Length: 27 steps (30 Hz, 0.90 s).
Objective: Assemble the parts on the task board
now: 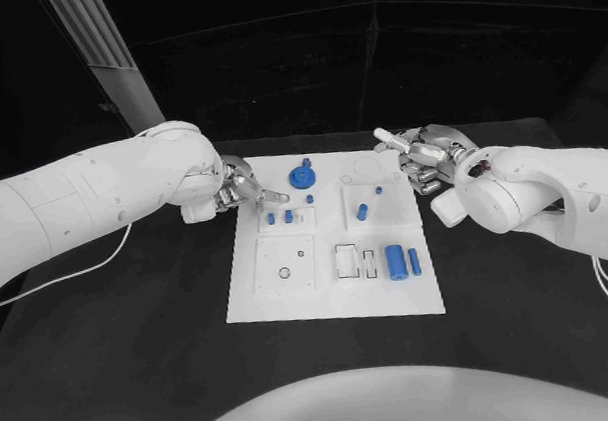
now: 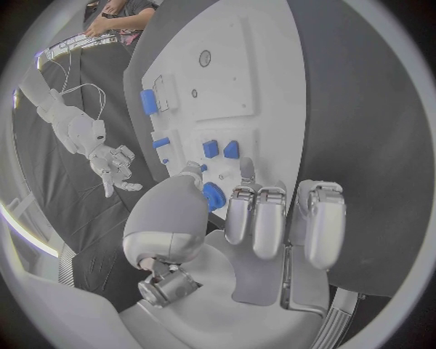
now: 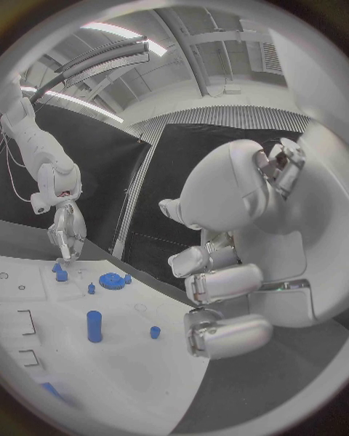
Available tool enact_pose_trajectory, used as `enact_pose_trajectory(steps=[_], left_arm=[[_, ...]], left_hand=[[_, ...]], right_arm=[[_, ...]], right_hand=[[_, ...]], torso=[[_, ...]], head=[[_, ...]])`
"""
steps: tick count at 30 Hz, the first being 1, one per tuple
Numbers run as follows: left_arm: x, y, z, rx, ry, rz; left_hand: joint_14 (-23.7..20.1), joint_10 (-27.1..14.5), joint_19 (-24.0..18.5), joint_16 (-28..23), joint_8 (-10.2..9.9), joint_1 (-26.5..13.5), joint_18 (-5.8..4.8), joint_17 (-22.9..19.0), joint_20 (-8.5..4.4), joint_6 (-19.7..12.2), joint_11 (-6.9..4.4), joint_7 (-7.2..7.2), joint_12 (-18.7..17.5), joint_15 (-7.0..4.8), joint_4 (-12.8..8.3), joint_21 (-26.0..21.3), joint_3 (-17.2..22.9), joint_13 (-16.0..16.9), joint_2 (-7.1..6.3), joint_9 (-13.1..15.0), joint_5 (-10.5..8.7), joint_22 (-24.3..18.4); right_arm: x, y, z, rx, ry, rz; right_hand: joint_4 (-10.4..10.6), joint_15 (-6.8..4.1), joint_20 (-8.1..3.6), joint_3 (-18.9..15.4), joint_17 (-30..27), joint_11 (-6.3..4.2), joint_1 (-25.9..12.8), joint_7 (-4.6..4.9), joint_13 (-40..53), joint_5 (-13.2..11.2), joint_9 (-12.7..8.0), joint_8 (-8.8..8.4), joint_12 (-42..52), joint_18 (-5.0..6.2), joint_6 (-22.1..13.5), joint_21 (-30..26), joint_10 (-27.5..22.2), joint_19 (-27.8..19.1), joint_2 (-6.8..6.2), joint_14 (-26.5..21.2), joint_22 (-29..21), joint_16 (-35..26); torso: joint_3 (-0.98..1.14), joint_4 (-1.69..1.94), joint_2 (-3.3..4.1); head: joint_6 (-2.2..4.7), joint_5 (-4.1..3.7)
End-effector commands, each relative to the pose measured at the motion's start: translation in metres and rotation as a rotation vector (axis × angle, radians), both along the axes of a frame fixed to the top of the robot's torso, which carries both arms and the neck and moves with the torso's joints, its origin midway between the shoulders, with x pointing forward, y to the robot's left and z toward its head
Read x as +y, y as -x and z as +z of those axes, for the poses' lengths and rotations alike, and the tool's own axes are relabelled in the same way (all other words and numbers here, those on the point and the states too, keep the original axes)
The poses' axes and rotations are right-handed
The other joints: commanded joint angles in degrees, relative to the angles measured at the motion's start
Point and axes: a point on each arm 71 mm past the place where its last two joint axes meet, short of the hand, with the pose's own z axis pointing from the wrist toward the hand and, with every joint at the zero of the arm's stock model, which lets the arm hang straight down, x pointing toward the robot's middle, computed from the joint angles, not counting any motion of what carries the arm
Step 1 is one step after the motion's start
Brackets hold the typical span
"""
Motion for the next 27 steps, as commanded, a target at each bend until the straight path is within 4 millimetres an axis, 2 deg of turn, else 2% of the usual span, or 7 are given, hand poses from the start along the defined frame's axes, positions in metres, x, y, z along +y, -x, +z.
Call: enact_pose_trajectory(steps=[1,7,10,12,14,19,27], left_arm=[[-0.006,-0.008,0.023,-0.211,0.146,0.004],[-0.010,-0.010,0.051,-0.444,0.329,-0.042],[-0.013,-0.009,0.061,-0.539,0.423,-0.076],[-0.016,-0.008,0.067,-0.591,0.491,-0.109],[-0.018,-0.006,0.070,-0.634,0.539,-0.139],[-0.023,-0.005,0.070,-0.680,0.610,-0.199],[-0.033,-0.004,0.061,-0.737,0.588,-0.333]], left_hand=[[6.07,6.07,6.03,0.18,0.58,0.17,-0.38,15.09,0.50,-0.80,0.09,-0.04,0.10,0.46,0.01,0.23,-0.33,15.06,-0.67,0.62,-0.20,15.08],[6.07,6.07,6.03,0.18,1.32,2.16,-0.38,15.09,0.59,-1.95,0.15,0.04,0.10,0.54,-0.16,0.23,0.03,15.06,-0.61,1.33,-0.15,15.08],[6.07,4.79,6.03,0.18,-0.88,9.27,-0.38,15.09,1.13,-4.33,0.95,0.83,-1.11,1.25,-0.20,0.23,1.45,13.99,0.61,-1.40,2.34,15.08],[6.07,-11.10,6.03,0.18,-2.30,14.86,-0.38,15.09,1.40,-4.07,1.27,1.22,-16.52,1.54,-0.59,0.23,2.23,1.65,1.01,-4.10,10.18,15.08],[6.07,-32.49,6.03,0.18,-5.19,20.97,-0.38,15.09,1.72,-3.34,1.83,1.73,-39.06,1.93,-0.91,0.23,3.44,-15.14,1.19,-8.23,12.75,15.08],[6.07,-36.74,6.03,0.18,-17.37,33.32,-0.38,15.09,3.21,2.01,4.20,4.49,-62.48,4.45,0.29,0.23,6.55,-39.85,-0.75,-24.02,11.46,15.08],[6.07,-33.46,6.03,0.18,-25.83,40.25,-0.38,15.09,4.01,8.30,5.11,4.33,-70.90,4.33,-0.75,0.23,8.26,-56.08,-2.85,-34.70,7.10,15.08]], right_arm=[[0.000,0.000,0.001,-0.008,-0.001,0.008],[-0.001,0.000,0.001,-0.011,-0.001,0.004],[-0.001,0.000,0.001,-0.014,-0.001,0.003],[-0.002,0.000,0.001,-0.016,-0.001,0.002],[-0.002,0.000,0.001,-0.019,-0.002,0.002],[-0.002,0.000,0.002,-0.032,0.001,0.004],[-0.003,0.000,0.004,-0.064,0.005,0.003]], right_hand=[[0.07,0.40,0.35,-0.42,15.09,0.01,0.10,5.47,0.00,-0.24,-0.07,0.34,-0.03,-0.41,-0.50,0.19,-0.16,6.13,0.45,5.85,15.09,0.14],[0.07,0.40,0.35,-0.42,15.09,0.01,0.10,5.47,0.00,-0.24,-0.07,0.34,-0.03,-0.41,-0.50,0.19,-0.16,6.13,0.45,5.85,15.09,0.14],[0.06,0.40,0.35,-0.41,15.09,0.01,0.13,5.47,0.04,-0.24,-0.08,0.35,0.00,-0.41,-0.51,0.19,-0.11,6.13,0.50,5.85,15.09,0.14],[0.05,0.40,0.35,-0.40,15.09,0.01,0.14,5.47,0.05,-0.24,-0.08,0.35,0.01,-0.41,-0.51,0.19,-0.10,6.13,0.51,5.85,15.09,0.14],[0.04,0.40,0.35,-0.39,15.09,0.02,0.17,5.47,0.05,-0.24,-0.08,0.37,0.01,-0.41,-0.50,0.19,-0.09,6.13,0.54,5.85,15.09,0.14],[-0.01,0.41,0.36,-0.35,15.09,0.02,0.27,5.47,0.06,-0.24,-0.09,0.40,0.04,-0.41,-0.50,0.19,-0.06,6.13,0.61,5.85,15.09,0.14],[-0.03,0.41,0.37,-0.32,15.09,0.02,0.34,5.47,0.14,-0.24,-0.10,0.42,0.09,-0.41,-0.49,0.19,0.03,6.13,0.65,5.85,15.09,0.14]], torso=[[0.02,0.06,-0.03],[-0.02,-0.08,0.10],[-0.01,-0.14,0.15],[-0.02,-0.10,0.18],[-0.03,-0.06,0.18],[-0.02,-0.12,0.12],[-0.05,-0.16,0.14]], head=[[0.00,-0.07],[0.00,-0.06],[0.00,-0.01],[0.00,0.03],[0.00,-0.08],[0.00,-0.06],[0.00,-0.02]])
